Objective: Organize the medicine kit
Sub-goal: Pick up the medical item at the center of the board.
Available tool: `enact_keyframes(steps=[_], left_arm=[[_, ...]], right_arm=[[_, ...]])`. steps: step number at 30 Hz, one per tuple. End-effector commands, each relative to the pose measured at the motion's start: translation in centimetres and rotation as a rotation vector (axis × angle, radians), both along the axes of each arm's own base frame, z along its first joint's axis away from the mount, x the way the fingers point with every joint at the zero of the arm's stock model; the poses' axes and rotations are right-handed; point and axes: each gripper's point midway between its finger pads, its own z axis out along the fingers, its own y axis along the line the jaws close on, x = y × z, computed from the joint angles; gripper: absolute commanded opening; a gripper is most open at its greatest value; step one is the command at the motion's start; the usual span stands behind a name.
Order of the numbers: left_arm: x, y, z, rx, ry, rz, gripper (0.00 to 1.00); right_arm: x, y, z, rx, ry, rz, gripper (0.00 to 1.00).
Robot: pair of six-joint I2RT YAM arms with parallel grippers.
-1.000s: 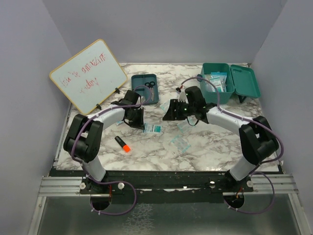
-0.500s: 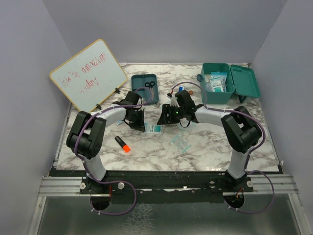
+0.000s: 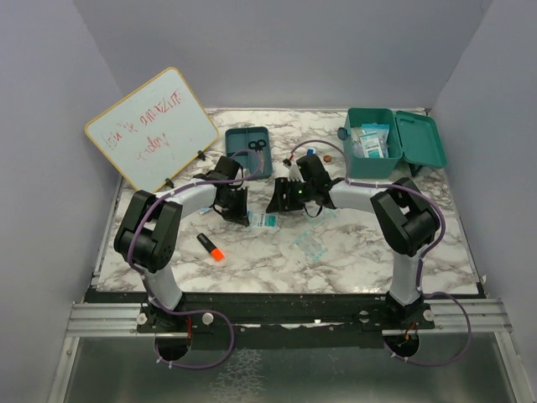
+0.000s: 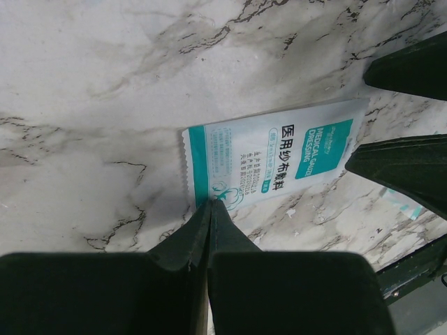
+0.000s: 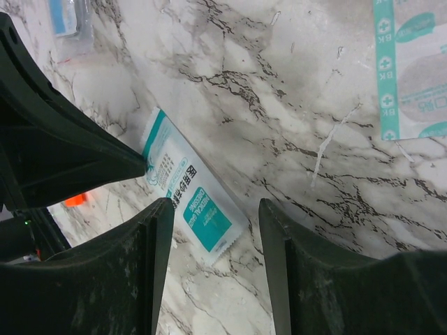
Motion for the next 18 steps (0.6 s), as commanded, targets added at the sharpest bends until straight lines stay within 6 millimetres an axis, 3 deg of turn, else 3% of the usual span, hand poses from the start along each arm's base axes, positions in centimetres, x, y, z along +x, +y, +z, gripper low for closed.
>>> enact_keyframes(steps=[1, 18], left_arm=[[0.1, 0.1, -0.8, 0.010, 0.008, -0.014, 0.00], [0.1, 0.1, -0.9, 0.009, 0.011, -0.015, 0.00]], right_arm=[[-0.6, 0.7, -1.1, 0.001, 0.015, 0.035, 0.58], [-2.7, 1.7, -0.5, 0.065, 0.067, 0.113, 0.51]])
